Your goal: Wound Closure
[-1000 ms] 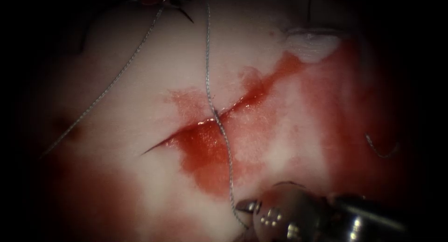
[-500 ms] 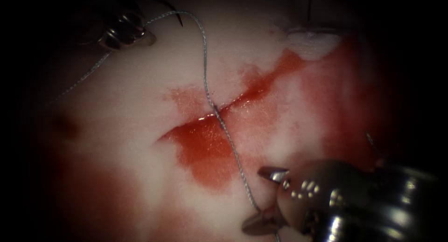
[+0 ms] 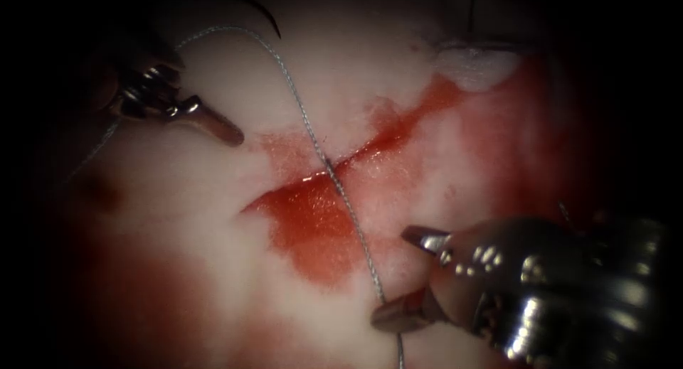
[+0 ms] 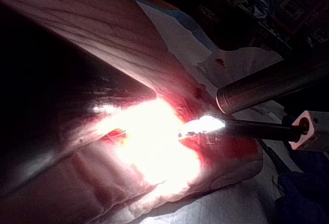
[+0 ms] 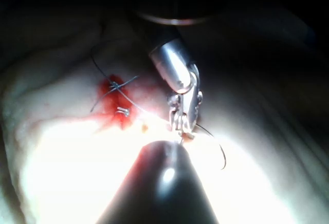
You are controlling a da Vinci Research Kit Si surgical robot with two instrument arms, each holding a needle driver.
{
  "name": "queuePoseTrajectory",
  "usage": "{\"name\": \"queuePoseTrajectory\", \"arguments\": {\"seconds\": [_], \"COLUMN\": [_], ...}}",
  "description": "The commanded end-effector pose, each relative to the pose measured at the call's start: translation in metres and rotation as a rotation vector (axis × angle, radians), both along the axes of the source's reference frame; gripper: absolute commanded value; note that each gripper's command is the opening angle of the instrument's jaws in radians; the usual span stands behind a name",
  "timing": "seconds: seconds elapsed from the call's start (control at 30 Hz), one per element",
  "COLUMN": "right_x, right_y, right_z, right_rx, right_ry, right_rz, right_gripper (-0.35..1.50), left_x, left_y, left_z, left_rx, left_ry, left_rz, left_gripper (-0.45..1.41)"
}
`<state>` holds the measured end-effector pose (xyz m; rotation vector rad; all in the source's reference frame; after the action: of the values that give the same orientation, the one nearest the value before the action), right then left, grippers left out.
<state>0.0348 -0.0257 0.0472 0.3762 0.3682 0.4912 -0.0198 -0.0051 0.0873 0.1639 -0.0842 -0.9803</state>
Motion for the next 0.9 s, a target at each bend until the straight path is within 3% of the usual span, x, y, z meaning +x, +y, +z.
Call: {"name": "queuePoseTrajectory", "arguments": {"seconds": [0.03,0.37,0.53,0.57,0.9], "right_x": [0.001,0.0012,0.0014,0.0014,0.0016], "right_y": [0.001,0.0009,0.0008,0.0007,0.0005], "right_z": [-0.0005,-0.0005,-0.0006,-0.0006,-0.0008], "right_rx": [-0.002,-0.003,-0.003,-0.003,-0.003], "right_ry": [0.005,0.003,0.002,0.001,0.0], "right_rz": [0.003,0.006,0.008,0.009,0.012], "right_gripper": [0.84,0.89,0.93,0.93,0.94], "left_x": [-0.0003,0.0021,0.0034,0.0036,0.0047], "left_y": [0.0011,0.0007,0.0015,0.0019,0.0016], "left_z": [-0.0005,-0.005,-0.0079,-0.0087,-0.0095], "left_rx": [-0.005,-0.001,0.007,0.001,0.003], "left_ry": [-0.005,0.032,0.069,0.063,0.061], "left_rz": [0.002,-0.018,-0.067,-0.097,-0.145], "left_gripper": [0.99,1.03,1.03,0.94,0.93]}}
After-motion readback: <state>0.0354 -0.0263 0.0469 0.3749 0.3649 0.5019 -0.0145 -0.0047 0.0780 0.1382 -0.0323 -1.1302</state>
